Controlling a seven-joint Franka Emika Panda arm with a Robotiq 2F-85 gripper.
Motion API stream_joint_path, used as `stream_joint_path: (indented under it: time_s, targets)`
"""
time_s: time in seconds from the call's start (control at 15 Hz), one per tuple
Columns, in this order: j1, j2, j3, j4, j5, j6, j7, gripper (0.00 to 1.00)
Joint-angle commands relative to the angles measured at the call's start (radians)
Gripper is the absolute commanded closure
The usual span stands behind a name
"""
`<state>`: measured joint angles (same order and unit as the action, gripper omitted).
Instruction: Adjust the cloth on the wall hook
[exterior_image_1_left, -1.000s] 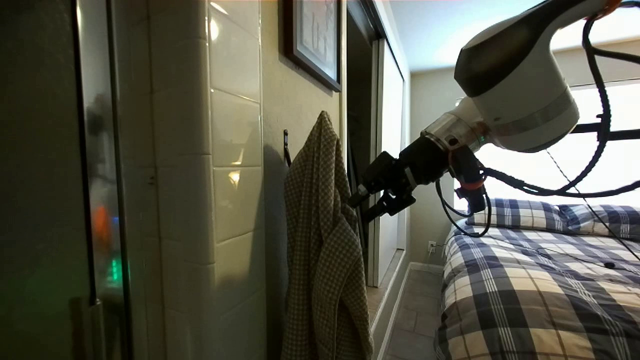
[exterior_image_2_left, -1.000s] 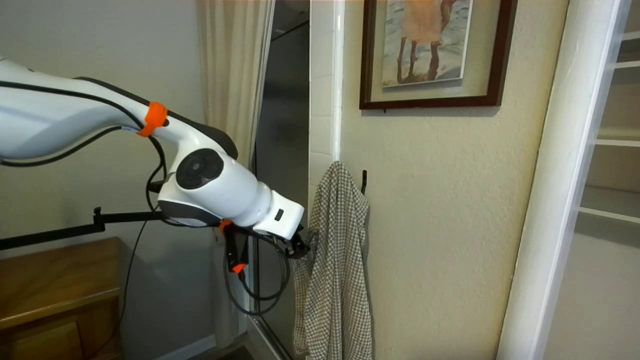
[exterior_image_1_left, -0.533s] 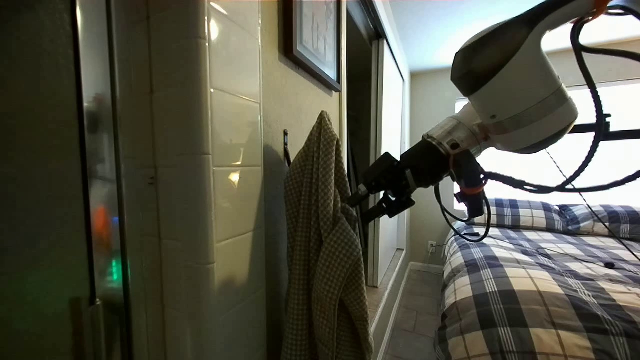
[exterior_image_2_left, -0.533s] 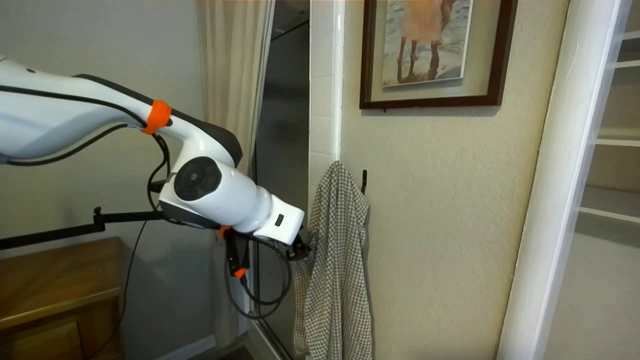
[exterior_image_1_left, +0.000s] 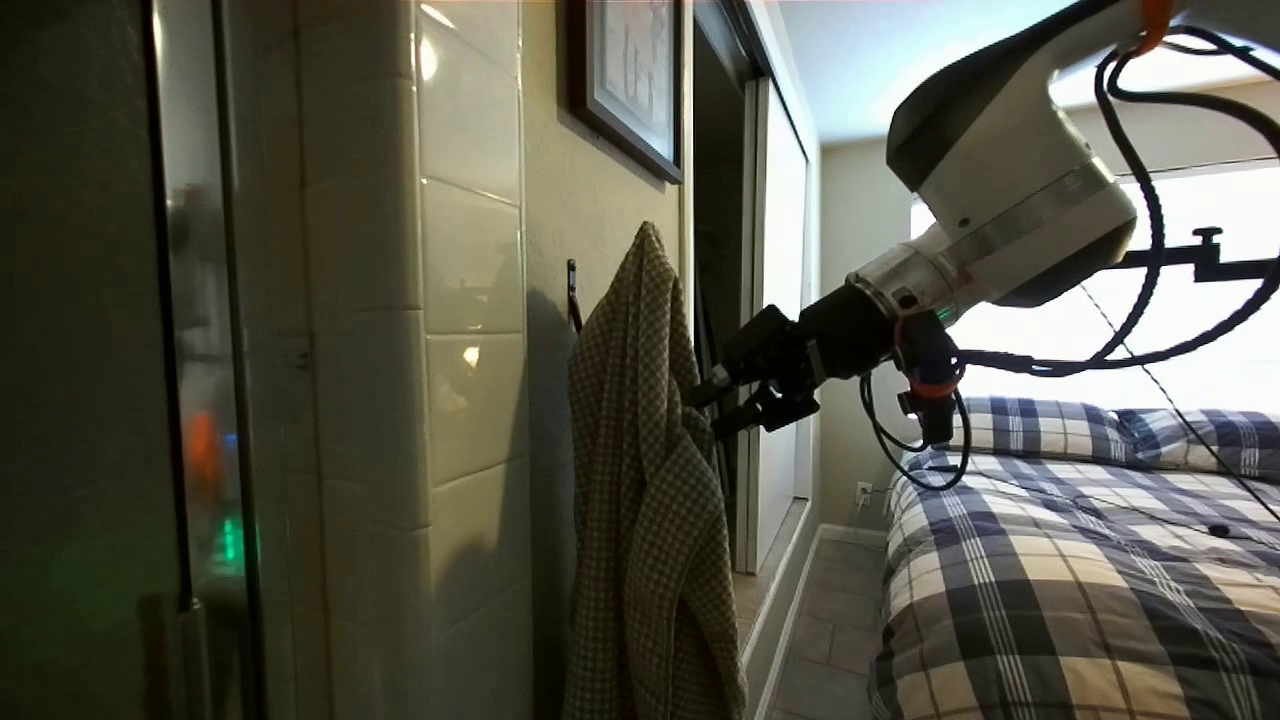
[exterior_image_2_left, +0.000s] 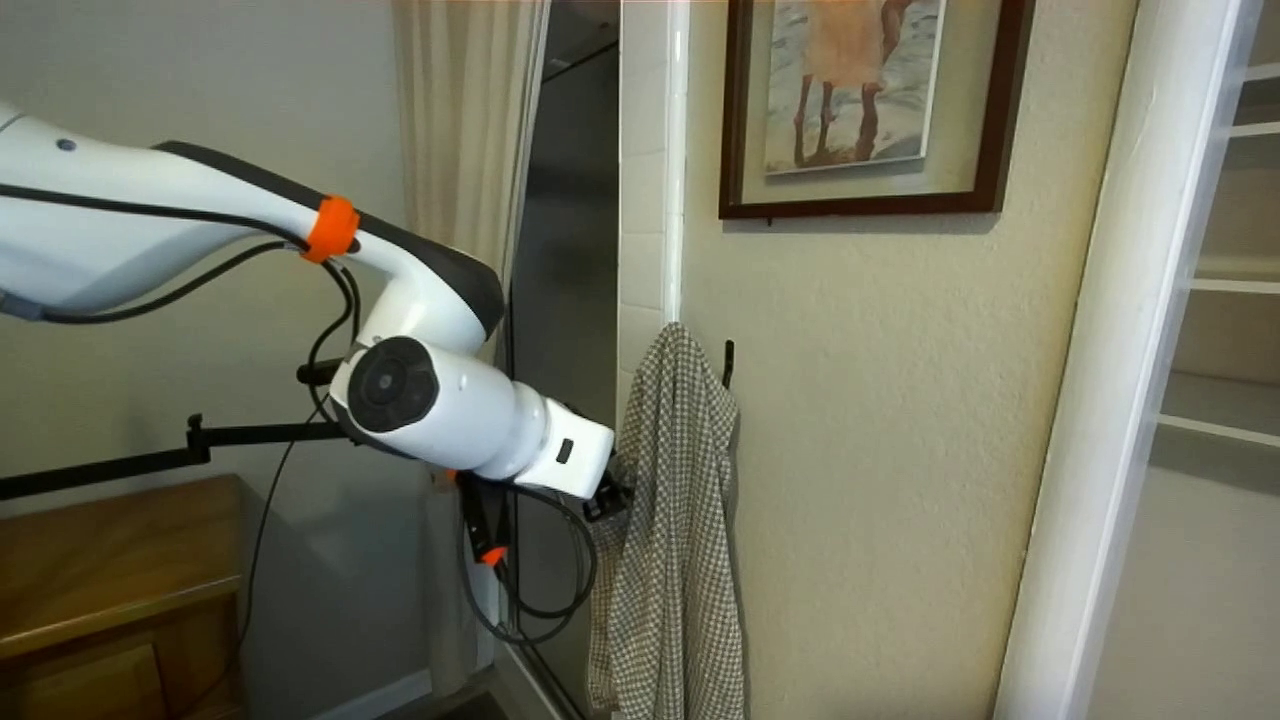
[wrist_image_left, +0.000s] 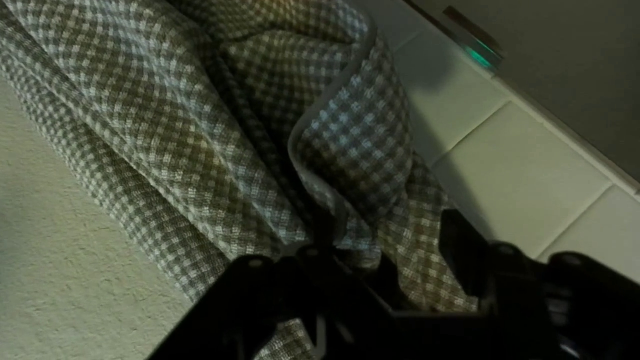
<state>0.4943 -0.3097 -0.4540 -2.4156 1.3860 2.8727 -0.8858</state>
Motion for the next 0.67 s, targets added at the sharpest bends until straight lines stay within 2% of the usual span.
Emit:
stream_joint_path:
  time_s: [0.0,0.13,0.2,0.4,0.6]
  targets:
    - [0.027,0.055,-0.031,0.043,0.113,-0.020,-0.098,0.47]
    - [0.026,0.075,-0.035,0.051,0.150,-0.029,-0.129,0.55]
    - [0.025,0.082,-0.037,0.054,0.170,-0.033,-0.149,0.71]
    - [0.020,0.094,-0.032,0.065,0.218,-0.032,-0.190,0.95]
    - [0.019,0.087,-0.017,0.071,0.229,-0.011,-0.183,1.00]
